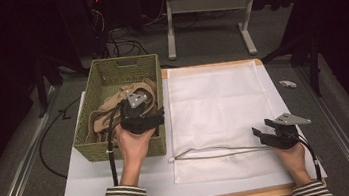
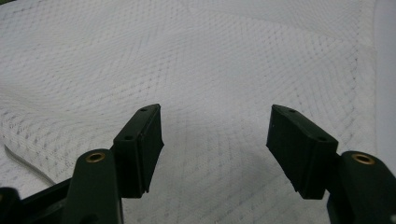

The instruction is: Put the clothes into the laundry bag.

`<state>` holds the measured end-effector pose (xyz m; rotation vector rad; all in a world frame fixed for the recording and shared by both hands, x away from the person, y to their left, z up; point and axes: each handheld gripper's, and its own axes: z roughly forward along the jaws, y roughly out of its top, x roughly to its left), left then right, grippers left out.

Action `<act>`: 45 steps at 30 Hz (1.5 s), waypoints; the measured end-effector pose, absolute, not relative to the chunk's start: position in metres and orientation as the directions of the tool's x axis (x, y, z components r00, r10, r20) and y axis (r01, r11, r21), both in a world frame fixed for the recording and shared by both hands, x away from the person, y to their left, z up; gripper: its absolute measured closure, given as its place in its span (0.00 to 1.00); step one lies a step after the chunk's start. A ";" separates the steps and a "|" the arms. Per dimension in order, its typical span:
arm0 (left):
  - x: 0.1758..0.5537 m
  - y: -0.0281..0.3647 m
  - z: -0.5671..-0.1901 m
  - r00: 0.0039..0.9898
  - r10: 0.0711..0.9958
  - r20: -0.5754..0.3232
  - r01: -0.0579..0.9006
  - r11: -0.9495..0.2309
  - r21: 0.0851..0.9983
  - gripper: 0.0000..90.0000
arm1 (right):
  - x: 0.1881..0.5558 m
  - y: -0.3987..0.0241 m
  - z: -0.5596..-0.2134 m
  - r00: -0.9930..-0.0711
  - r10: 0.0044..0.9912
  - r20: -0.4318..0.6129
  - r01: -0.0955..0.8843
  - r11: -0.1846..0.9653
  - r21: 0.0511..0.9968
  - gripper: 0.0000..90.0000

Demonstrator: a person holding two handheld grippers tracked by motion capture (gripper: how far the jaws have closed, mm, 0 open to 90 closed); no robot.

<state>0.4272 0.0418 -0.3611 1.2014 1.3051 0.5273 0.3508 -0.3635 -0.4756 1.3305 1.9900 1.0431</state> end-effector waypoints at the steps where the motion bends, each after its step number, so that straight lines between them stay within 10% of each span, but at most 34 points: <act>1: 0.429 0.045 -0.362 0.253 0.866 -0.432 0.311 0.350 0.884 0.20 | 0.351 -0.364 -0.476 -0.380 0.925 -0.005 0.520 0.218 0.826 0.40; 45: 0.494 0.049 -0.370 0.122 0.923 -0.364 0.349 0.304 0.887 0.06 | 0.351 -0.362 -0.476 -0.372 0.928 -0.015 0.525 0.224 0.821 0.40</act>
